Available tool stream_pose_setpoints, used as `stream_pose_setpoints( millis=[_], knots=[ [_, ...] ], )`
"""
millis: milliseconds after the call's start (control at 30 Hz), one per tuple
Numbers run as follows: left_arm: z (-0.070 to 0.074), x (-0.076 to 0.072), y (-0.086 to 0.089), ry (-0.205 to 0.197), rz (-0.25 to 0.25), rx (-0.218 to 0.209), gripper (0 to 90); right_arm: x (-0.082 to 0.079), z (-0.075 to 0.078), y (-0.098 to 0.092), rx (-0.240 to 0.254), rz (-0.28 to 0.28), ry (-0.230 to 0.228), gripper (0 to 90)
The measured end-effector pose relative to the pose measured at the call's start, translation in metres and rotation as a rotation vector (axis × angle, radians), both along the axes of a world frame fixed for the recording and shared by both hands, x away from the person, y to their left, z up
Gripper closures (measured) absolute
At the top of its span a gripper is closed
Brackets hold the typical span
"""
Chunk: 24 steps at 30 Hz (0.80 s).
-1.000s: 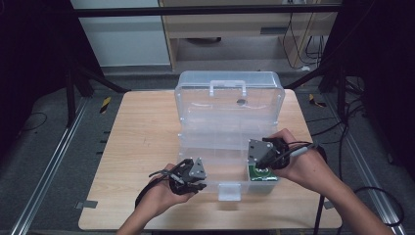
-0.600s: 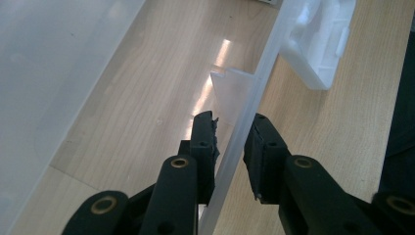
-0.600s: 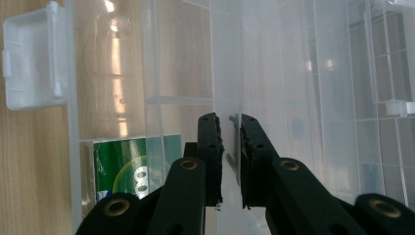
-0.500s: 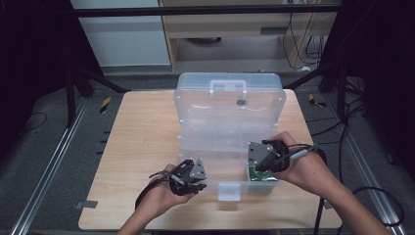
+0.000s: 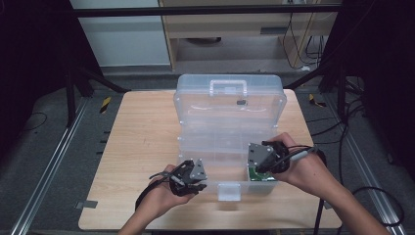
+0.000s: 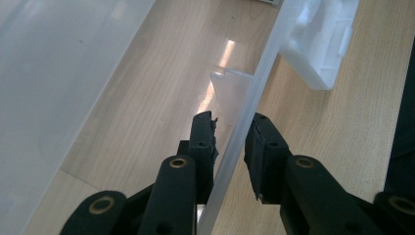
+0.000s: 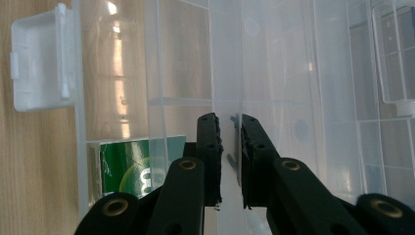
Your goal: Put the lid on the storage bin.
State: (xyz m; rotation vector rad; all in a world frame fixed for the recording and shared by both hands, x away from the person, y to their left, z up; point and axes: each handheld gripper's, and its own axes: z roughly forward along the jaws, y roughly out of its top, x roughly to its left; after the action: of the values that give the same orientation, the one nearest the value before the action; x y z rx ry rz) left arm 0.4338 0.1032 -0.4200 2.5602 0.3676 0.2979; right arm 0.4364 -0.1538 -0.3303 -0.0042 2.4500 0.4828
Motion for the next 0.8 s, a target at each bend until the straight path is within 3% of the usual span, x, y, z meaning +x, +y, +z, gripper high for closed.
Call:
stream_pose_setpoints(
  millis=[233, 300, 333, 467, 567, 800],
  knots=[
    [0.0, 0.0, 0.0, -0.004, 0.0, 0.004, 73.5, -0.002, -0.001, 0.0, -0.007, 0.007, 0.006, 80.7],
    [-0.001, -0.005, -0.001, 0.015, 0.038, -0.007, 73.2, -0.002, -0.001, 0.0, -0.004, 0.006, 0.008, 80.5],
    [0.0, -0.002, -0.001, -0.017, 0.003, 0.01, 73.0, -0.002, -0.001, 0.0, -0.004, 0.008, 0.007, 80.4],
    [0.001, -0.005, -0.001, -0.039, 0.012, 0.012, 65.4, -0.001, -0.001, -0.001, -0.001, 0.009, 0.01, 80.3],
    [0.007, -0.01, 0.002, -0.059, 0.034, -0.033, 55.7, -0.001, -0.001, -0.001, -0.003, 0.011, 0.01, 80.3],
    [0.039, -0.026, 0.014, -0.08, 0.041, -0.18, 50.1, -0.001, -0.001, -0.001, -0.004, 0.012, 0.009, 80.3]
  ],
)
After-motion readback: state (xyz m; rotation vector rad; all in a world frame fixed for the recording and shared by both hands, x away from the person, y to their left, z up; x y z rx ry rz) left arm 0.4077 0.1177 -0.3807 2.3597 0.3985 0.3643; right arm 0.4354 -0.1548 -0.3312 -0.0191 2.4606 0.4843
